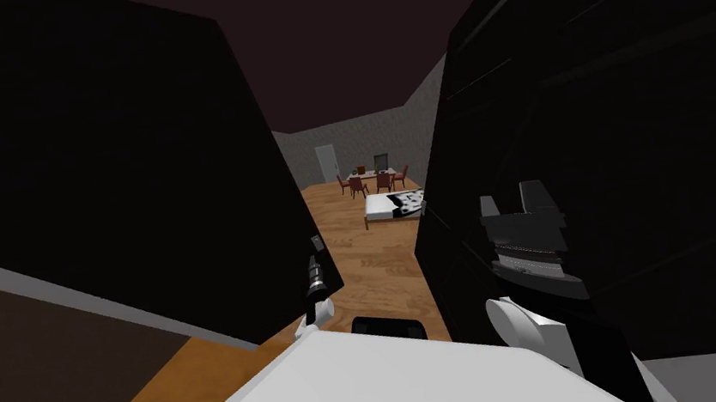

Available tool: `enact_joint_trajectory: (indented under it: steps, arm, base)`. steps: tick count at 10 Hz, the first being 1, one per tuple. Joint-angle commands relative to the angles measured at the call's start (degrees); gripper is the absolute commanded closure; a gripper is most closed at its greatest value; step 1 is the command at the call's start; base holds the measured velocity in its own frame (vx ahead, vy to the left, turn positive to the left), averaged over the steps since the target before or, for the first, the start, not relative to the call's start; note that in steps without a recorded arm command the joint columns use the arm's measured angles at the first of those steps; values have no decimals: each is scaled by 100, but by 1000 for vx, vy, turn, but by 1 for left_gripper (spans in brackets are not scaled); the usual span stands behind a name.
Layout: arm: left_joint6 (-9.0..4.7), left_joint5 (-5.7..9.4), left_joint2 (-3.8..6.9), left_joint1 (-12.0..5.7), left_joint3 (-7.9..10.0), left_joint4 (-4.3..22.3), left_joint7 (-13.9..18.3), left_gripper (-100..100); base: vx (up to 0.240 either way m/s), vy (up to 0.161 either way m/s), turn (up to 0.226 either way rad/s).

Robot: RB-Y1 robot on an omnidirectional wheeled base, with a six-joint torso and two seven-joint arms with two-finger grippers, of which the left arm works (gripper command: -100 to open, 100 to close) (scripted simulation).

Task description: Push the door open

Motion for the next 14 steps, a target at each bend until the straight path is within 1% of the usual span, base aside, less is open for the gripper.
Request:
enact_joint_trajectory:
  steps: [1,4,7,9,10,11,14]
  arm:
    - [-38,8,33,-7,13,28,3,-100]
    - [-112,24,56,6,38,66,6,-100]
    - [-184,39,38,18,63,104,10,-100]
    - [-222,47,9,24,76,123,11,-100]
    - [-215,44,22,17,72,129,14,-100]
    - [-215,44,22,17,72,129,14,100]
    - [-215,44,22,17,72,129,14,100]
  base:
    - [183,78,-35]
    - [215,126,-32]
    - [185,114,-33]
    - [166,83,-26]
    - [67,26,5]
    - [-16,-6,-4]
    - [-17,-6,-3]
